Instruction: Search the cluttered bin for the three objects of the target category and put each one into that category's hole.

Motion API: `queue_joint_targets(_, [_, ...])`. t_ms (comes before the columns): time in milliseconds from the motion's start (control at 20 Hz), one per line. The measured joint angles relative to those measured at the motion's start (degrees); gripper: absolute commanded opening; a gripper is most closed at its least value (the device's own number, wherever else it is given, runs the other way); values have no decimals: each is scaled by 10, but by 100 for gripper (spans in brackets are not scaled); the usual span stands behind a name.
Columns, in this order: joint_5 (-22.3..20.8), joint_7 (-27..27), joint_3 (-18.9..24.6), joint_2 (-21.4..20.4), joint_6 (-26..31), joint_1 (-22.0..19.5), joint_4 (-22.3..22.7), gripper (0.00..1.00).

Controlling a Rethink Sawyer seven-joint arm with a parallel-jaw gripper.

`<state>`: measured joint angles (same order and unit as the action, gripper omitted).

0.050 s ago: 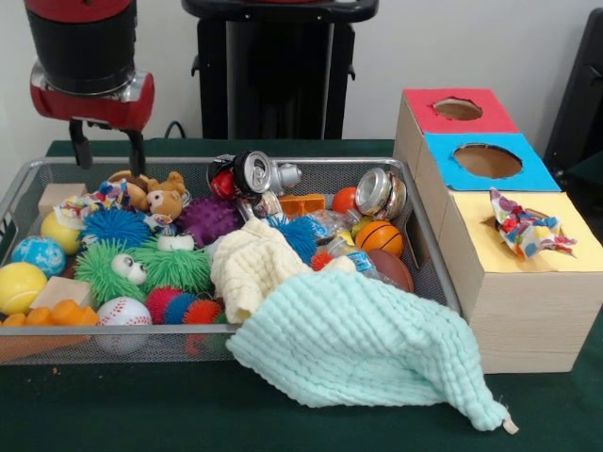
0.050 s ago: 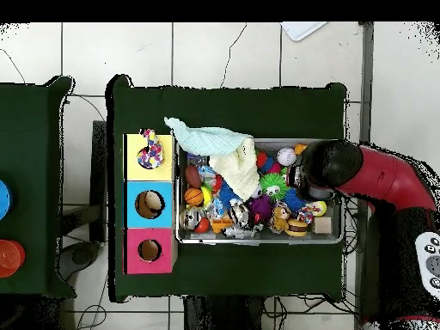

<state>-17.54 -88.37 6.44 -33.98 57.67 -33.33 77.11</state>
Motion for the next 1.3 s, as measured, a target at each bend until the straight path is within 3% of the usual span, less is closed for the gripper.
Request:
queue_joint_targets(500, [-28, 0, 40, 7, -22, -55, 49, 100])
queue_joint_targets(800, [-43, 0, 52, 27, -47, -62, 71, 100])
queue_joint_targets(1300, [-117, 0, 56, 49, -73, -61, 86, 100])
